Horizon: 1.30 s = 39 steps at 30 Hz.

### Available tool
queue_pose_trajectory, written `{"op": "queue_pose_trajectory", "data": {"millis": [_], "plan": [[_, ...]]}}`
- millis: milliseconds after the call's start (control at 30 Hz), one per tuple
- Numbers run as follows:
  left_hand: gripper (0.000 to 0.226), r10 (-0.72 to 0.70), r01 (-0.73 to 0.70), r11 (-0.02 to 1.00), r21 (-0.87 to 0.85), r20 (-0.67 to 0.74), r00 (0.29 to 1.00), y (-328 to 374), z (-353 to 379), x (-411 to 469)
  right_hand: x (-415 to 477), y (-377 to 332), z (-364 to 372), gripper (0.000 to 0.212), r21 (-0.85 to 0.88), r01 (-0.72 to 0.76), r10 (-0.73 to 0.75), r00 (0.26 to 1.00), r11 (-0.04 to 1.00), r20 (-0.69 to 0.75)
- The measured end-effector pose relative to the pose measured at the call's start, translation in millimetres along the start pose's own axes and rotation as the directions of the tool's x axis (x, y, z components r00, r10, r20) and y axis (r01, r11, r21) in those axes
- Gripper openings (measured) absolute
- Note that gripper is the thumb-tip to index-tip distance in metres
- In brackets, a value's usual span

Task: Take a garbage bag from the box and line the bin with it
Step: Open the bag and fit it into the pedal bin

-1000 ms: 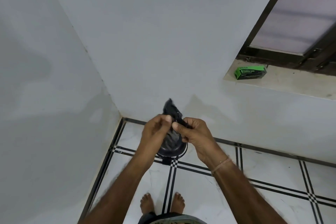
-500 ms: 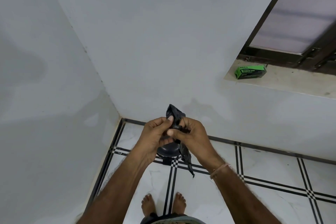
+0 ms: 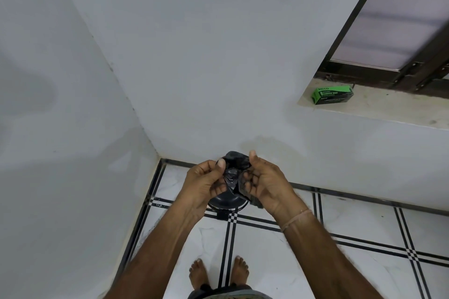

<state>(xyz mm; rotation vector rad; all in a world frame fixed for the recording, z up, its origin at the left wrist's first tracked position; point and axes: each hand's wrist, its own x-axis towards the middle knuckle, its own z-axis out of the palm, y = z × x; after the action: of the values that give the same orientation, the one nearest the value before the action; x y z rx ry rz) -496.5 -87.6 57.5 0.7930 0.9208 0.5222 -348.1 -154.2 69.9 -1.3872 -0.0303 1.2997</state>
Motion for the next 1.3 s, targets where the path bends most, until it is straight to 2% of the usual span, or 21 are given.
{"op": "queue_pose_trajectory", "data": {"millis": [100,200,367,433,533,567,633,667,733,800,833,900,967,1000,1067,1133,1167,1233,1300], "plan": [[0.028,-0.039,0.043,0.994,-0.104,0.039,0.998,-4.7,-6.6,1.2,3.9,1.3,-1.5,0.030,0.059,-0.081,0.084,0.996,0.995,-0.044],[0.029,-0.034,0.045,0.991,-0.128,0.085,0.996,-7.7,-9.5,1.8,2.8,-2.1,2.2,0.033,0.059,-0.094,0.097,0.993,0.994,-0.060],[0.015,-0.019,0.016,1.000,0.022,0.169,0.985,-11.4,-18.7,3.3,4.6,-12.9,5.3,0.037,0.085,-0.066,0.074,0.993,0.994,-0.094],[0.028,-0.043,0.034,0.998,0.053,0.177,0.983,-8.4,-19.6,1.6,6.3,-15.1,5.3,0.039,0.044,-0.008,0.013,0.995,0.999,-0.102],[0.052,-0.085,0.059,0.987,0.147,0.182,0.980,-0.5,-8.1,0.2,9.2,-7.1,6.7,0.035,-0.111,0.100,-0.111,0.989,0.989,-0.098],[0.053,-0.081,0.045,0.978,0.203,0.171,0.982,0.8,-2.1,0.8,10.7,-2.9,6.9,0.035,-0.138,0.119,-0.130,0.989,0.983,-0.076],[0.042,-0.057,0.014,0.960,0.281,0.145,0.988,-0.5,3.3,5.1,10.0,1.7,6.3,0.035,-0.124,0.136,-0.138,0.990,0.983,-0.006],[0.034,-0.061,0.028,0.964,0.264,0.118,0.991,-1.3,2.1,8.8,8.0,0.9,3.7,0.036,-0.115,0.149,-0.145,0.989,0.982,0.040],[0.027,-0.129,0.126,0.987,0.094,0.023,0.991,0.9,-6.9,16.3,5.1,-0.8,-6.6,0.038,-0.145,0.199,-0.183,0.976,0.969,0.119],[0.037,-0.198,0.197,0.980,-0.036,-0.034,0.980,5.6,-15.3,18.6,5.7,-0.9,-18.7,0.037,-0.222,0.266,-0.240,0.961,0.938,0.138],[0.049,-0.232,0.232,0.973,-0.014,-0.040,0.972,7.8,-15.1,17.3,7.6,1.0,-22.6,0.036,-0.258,0.303,-0.279,0.952,0.917,0.126],[0.070,-0.293,0.287,0.946,0.151,0.021,0.956,10.8,-2.9,10.4,14.6,8.7,-23.2,0.034,-0.362,0.385,-0.388,0.919,0.849,0.065],[0.079,-0.337,0.290,0.899,0.330,0.097,0.936,8.4,15.7,1.2,22.5,16.9,-17.4,0.029,-0.513,0.436,-0.514,0.858,0.740,-0.012],[0.077,-0.341,0.269,0.879,0.394,0.126,0.932,5.3,23.0,-2.8,25.3,19.9,-13.9,0.025,-0.558,0.441,-0.558,0.828,0.703,-0.047],[0.060,-0.313,0.232,0.872,0.430,0.127,0.941,-3.9,28.4,-3.4,27.9,23.8,-9.0,0.021,-0.564,0.456,-0.601,0.794,0.688,-0.090],[0.041,-0.292,0.250,0.906,0.341,0.074,0.954,-14.2,21.6,4.2,27.6,24.6,-8.0,0.020,-0.531,0.469,-0.605,0.789,0.706,-0.108],[0.039,-0.299,0.276,0.926,0.256,0.052,0.953,-17.6,16.9,8.9,26.4,24.1,-9.1,0.020,-0.506,0.474,-0.593,0.799,0.721,-0.097],[0.048,-0.319,0.318,0.948,0.032,0.052,0.946,-22.0,8.1,16.9,26.0,25.5,-12.8,0.018,-0.458,0.485,-0.545,0.838,0.745,0.001],[0.059,-0.302,0.308,0.946,-0.104,0.067,0.951,-22.6,3.8,21.0,29.6,29.2,-17.4,0.017,-0.477,0.485,-0.496,0.861,0.733,0.112]]}}
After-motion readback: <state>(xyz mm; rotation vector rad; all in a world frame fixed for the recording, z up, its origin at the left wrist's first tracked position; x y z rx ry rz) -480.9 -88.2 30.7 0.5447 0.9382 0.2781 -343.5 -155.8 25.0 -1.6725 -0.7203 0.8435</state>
